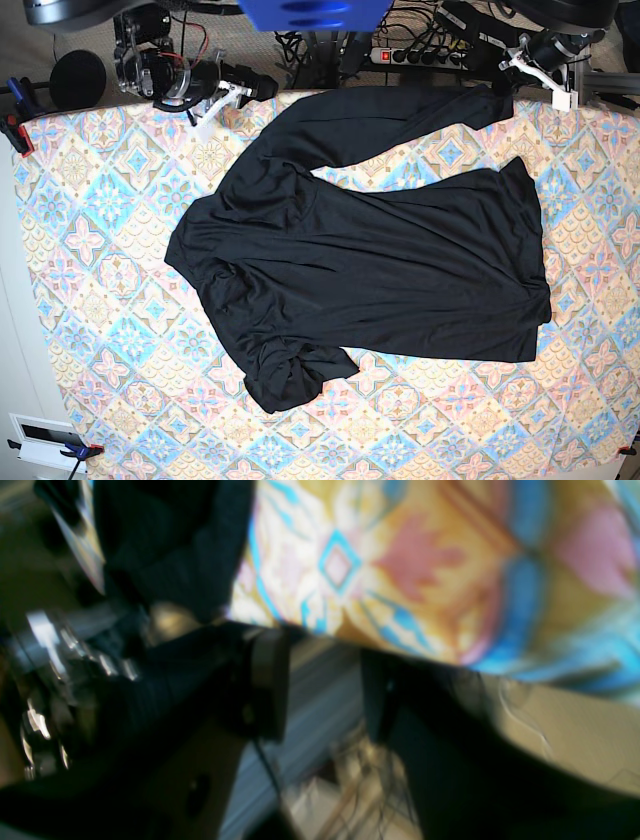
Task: Layout the t-shirt on the table in an organized manner, then fold the t-shirt properly
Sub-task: 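Move the right gripper to the shirt shoulder and grasp it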
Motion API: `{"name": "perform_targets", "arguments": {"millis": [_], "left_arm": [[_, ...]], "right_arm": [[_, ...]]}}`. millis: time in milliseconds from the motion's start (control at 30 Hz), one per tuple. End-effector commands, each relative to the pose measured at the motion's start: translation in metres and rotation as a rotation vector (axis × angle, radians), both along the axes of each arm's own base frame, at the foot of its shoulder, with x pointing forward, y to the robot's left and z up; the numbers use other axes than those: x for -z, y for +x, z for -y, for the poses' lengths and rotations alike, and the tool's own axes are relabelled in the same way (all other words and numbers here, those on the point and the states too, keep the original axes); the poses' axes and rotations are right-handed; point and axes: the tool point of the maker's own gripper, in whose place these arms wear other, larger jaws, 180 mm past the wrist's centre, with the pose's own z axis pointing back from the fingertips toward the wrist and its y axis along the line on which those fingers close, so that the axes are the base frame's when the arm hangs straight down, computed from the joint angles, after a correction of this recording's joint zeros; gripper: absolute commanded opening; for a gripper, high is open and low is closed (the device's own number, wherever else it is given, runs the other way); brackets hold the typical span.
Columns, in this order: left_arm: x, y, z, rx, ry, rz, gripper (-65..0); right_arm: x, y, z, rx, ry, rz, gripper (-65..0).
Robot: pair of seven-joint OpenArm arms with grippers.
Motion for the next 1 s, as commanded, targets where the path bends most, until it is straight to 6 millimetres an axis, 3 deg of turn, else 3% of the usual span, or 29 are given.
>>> {"name": "perform_targets", "arguments": {"millis": [0,200,467,600,800,967], "left_arm": [[-0.008,0.004,-0.006,0.001,0.012,0.031,-65.0],[-0.008,0.004,-0.006,0.002,0.012,0.030,-65.0],[-0.009,0.005,-0.007,0.004,0.014,0.031,-65.0],[-0.009,0.005,-0.007,0.004,0.014,0.031,-65.0],[-0.009,0.005,-0.007,0.003,0.013,0.032,-65.0],[-0.009,0.005,-0.007,0.003,0.013,0.032,-65.0]], "right_arm": [[-0.024,0.034,-0.002,0.052,0.033,0.148,-42.9],[-0.059,0.049,-0.012,0.017,0.047,0.269,-43.1],[-0.062,0.054,-0.013,0.019,0.046,0.288,-43.1],[-0.053,0.051,-0.008,0.032,0.038,0.258,-43.1],[-0.023,0.038,0.001,0.063,0.024,0.155,-43.1],[-0.012,0.036,0.004,0.092,0.018,0.135,-43.1]]}}
